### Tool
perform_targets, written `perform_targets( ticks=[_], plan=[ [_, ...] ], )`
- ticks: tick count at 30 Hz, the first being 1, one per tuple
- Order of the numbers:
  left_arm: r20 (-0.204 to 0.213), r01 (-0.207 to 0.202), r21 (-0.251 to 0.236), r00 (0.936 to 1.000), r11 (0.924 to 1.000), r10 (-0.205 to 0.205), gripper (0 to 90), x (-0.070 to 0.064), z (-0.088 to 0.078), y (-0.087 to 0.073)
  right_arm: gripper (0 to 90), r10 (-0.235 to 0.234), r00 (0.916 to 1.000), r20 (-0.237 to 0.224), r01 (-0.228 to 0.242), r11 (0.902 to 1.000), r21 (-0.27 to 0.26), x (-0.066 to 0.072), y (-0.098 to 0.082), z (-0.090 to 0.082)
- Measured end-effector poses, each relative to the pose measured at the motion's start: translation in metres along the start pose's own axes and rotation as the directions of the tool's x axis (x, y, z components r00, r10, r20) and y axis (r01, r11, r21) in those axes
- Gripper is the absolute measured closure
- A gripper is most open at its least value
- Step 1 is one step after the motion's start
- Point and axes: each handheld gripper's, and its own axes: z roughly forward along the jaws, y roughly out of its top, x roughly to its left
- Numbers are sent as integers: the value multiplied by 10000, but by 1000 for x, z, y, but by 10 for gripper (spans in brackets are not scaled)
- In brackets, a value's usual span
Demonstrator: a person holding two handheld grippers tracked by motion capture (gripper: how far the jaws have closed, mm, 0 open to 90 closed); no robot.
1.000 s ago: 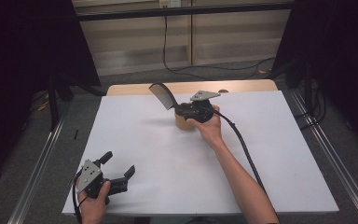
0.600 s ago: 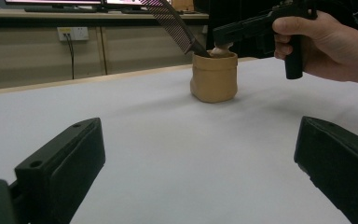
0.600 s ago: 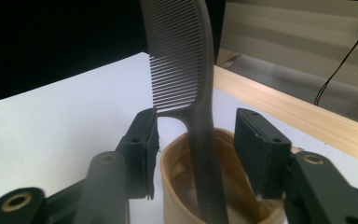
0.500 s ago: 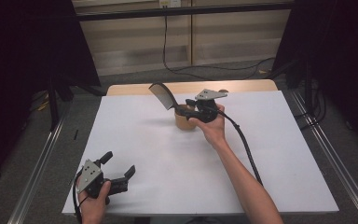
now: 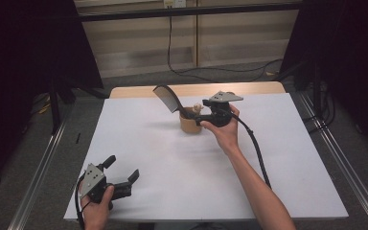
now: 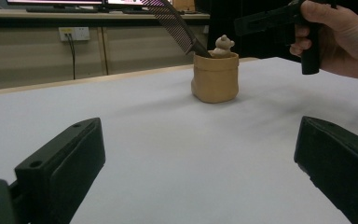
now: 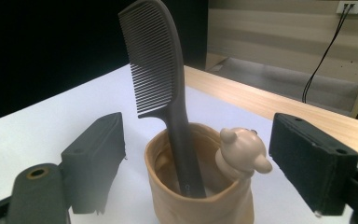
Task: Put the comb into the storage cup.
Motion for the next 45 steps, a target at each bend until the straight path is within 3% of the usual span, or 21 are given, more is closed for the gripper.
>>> perform_targets(
  ticks=[8,15,23,29,45],
  plan=[
    [-58,60,58,10000,10000,-59,20,2,1,0,65,357,9991,209,-354,9993,-135,-3,-3,-11],
    [-91,121,101,9999,9999,-120,19,2,2,-1,12,76,9980,624,-71,9999,-83,-2,-4,-20],
    [-116,124,77,9999,9999,-123,20,3,2,-1,18,309,9942,1030,-288,9993,-226,-6,-8,-28],
    [-326,123,98,9994,9999,-120,19,3,3,-1,18,237,9894,1433,-191,9993,-337,-9,-7,-33],
    [-290,252,-206,9992,9995,-258,19,3,-2,0,1,-132,9723,2332,254,9985,-493,-9,-12,-53]
  ],
)
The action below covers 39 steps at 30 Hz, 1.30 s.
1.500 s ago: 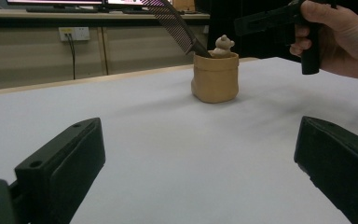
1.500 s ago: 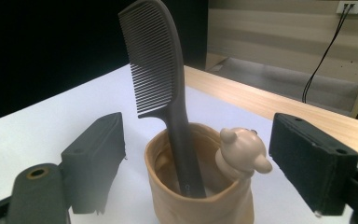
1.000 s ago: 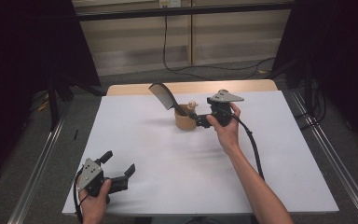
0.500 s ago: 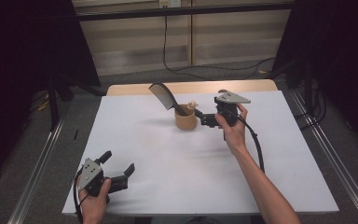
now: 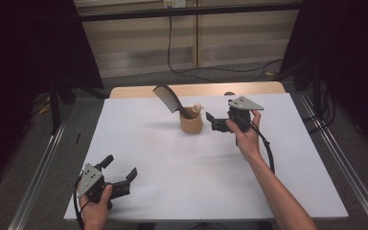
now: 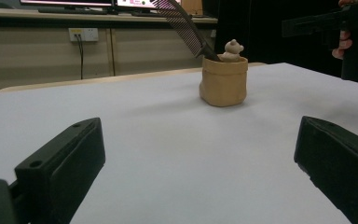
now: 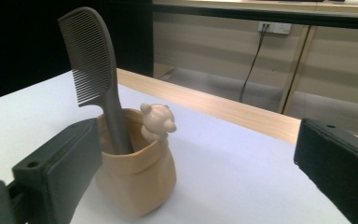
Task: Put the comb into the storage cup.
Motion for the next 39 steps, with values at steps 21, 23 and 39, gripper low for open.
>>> perform_targets(
  ticks=[21,23,39],
  plan=[
    [-126,0,1,9999,10000,0,19,0,-3,0,8,-2,9991,420,17,9993,-377,1,-12,-35],
    [-118,13,3,9999,10000,-13,20,-1,-2,0,8,11,9992,412,6,9991,-424,1,-13,-39],
    [-157,125,-10,9998,9999,-125,17,0,-2,0,5,-179,9948,1000,244,9977,-632,-5,-29,-70]
  ],
)
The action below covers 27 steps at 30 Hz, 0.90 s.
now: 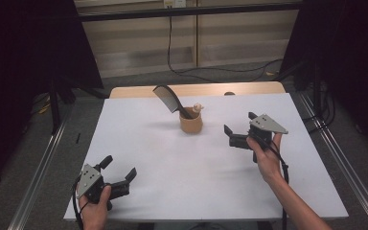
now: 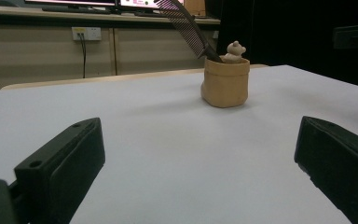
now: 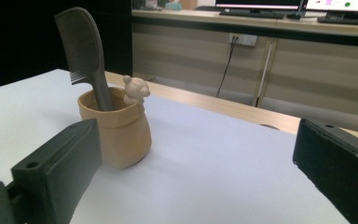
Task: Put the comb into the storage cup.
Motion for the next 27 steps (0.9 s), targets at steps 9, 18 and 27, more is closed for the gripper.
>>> perform_targets(
  ticks=[9,18,27],
  plan=[
    [-172,28,117,9998,9999,-26,17,-1,1,-1,3,-390,9987,315,397,9990,-228,-2,-6,-21],
    [-193,28,79,9998,10000,-27,19,-1,-1,0,3,-423,9986,327,432,9987,-276,-7,-13,-37],
    [-149,83,-7,9999,10000,-83,19,-2,-1,0,1,-70,9986,527,93,9990,-426,-14,-18,-54]
  ],
)
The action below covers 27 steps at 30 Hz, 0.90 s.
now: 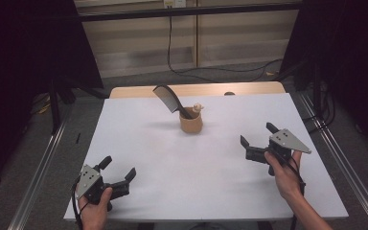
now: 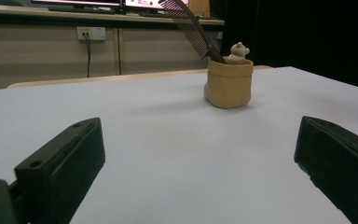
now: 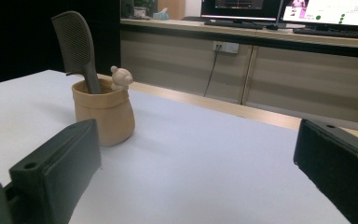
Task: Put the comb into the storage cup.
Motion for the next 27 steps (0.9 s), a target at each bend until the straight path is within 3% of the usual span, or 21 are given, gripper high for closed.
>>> perform_targets(
  ticks=[8,21,27],
  plan=[
    [10,56,-81,10000,10000,-56,19,-1,-1,0,1,445,9990,-6,-445,9990,-60,-7,-3,-17],
    [-97,67,-50,9999,10000,-68,19,-2,-3,0,1,368,9983,449,-363,9993,-114,-19,-7,-47],
    [-126,99,-52,9999,9999,-99,19,-2,-3,0,1,398,9965,741,-400,9992,13,-26,-17,-60]
  ],
)
